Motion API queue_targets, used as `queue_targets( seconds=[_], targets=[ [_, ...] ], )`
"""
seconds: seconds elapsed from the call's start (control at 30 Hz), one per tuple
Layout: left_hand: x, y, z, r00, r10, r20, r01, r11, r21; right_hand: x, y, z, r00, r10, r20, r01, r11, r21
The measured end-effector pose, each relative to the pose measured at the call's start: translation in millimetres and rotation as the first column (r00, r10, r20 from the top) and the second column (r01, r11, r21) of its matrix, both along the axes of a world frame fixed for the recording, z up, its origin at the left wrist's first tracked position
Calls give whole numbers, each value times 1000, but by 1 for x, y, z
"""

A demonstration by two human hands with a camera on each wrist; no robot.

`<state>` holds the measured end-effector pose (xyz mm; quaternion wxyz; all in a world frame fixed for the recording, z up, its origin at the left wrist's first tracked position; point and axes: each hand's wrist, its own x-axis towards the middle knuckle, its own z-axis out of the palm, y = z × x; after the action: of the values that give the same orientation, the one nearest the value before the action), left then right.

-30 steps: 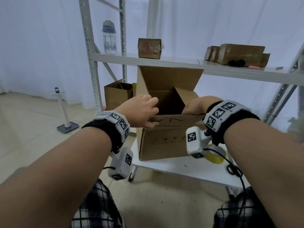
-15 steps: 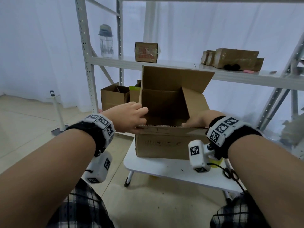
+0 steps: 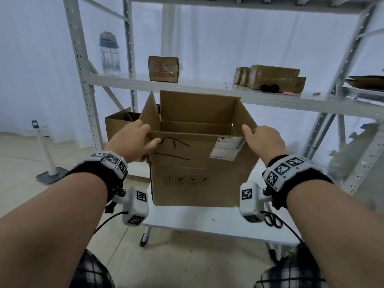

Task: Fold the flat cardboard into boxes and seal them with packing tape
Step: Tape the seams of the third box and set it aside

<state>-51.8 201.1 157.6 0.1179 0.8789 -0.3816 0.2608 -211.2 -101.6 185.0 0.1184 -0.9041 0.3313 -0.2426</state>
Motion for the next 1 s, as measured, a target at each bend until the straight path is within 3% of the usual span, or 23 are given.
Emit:
queue_targets(
  seconds=[0.13,0.43,0.6,0.8,0.87,1.0],
  targets=[
    [10,-19,-2,999,22,-40,-27,990,-140,6,-7,-17,988,101,117,-106,994,34],
    [63,-51,11,987,-20,-158,-10,982,-188,58,-26,-5,991,105,86,-108,994,33],
    [77,-88,24,983,-70,-171,62,997,-52,84,-51,0,995,43,86,-51,995,91],
    [81,-140,22,985,-135,-105,133,991,-27,103,-83,-9,990,-31,138,1,977,212],
    [76,-162,22,983,-176,-53,176,984,-9,109,-85,-10,988,-6,153,-44,944,326],
    [60,-207,21,969,-245,-40,243,969,-49,116,-72,-19,947,259,192,-316,866,388]
  ],
)
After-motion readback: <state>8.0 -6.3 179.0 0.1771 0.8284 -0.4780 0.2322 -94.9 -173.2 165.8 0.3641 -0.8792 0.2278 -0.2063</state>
